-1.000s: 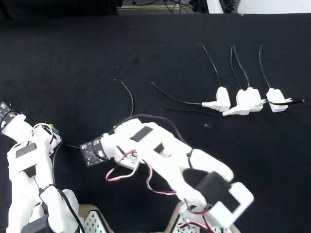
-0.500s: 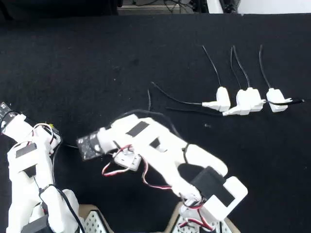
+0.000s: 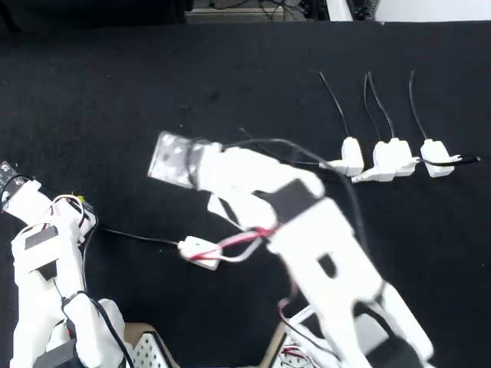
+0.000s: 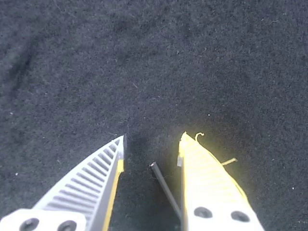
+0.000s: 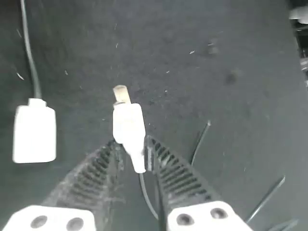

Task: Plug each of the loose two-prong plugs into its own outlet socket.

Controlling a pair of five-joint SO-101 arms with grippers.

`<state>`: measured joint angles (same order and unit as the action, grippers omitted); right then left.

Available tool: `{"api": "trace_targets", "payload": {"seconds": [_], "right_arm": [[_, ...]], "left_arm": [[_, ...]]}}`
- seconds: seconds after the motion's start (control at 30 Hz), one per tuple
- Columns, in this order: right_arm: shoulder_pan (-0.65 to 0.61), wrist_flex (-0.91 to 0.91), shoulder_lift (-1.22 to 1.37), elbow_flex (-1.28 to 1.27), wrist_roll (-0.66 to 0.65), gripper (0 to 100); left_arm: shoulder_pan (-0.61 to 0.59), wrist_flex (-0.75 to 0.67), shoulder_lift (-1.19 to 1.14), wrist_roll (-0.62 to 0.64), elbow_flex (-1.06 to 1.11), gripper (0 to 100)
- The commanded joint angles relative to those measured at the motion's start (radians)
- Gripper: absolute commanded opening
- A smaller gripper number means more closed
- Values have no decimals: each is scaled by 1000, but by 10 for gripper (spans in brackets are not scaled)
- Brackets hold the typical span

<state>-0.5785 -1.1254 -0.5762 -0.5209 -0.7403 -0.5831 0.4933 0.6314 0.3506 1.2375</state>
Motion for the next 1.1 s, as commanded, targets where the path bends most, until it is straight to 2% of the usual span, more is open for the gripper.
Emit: {"api": "trace_targets", "payload": {"seconds": [0.0, 0.2, 0.37, 0.47, 0.73, 0.97, 1.07], "right_arm": [[57, -261, -74, 193, 135, 10], [144, -417, 162, 148, 209, 10], [307, -278, 335, 16, 295, 10], [344, -196, 407, -68, 292, 10], [347, 135, 503, -239, 293, 11], [338, 175, 503, -251, 295, 18], [338, 176, 503, -251, 298, 78]], "left_arm": [[-2, -6, 25, 5, -56, 188], [-2, -6, 25, 5, -53, 188], [-2, -6, 25, 5, -51, 188], [-2, -6, 25, 5, -51, 188], [-1, -6, 25, 5, -50, 188], [-1, -6, 23, 5, -51, 188], [-1, -6, 23, 5, -51, 188]]}}
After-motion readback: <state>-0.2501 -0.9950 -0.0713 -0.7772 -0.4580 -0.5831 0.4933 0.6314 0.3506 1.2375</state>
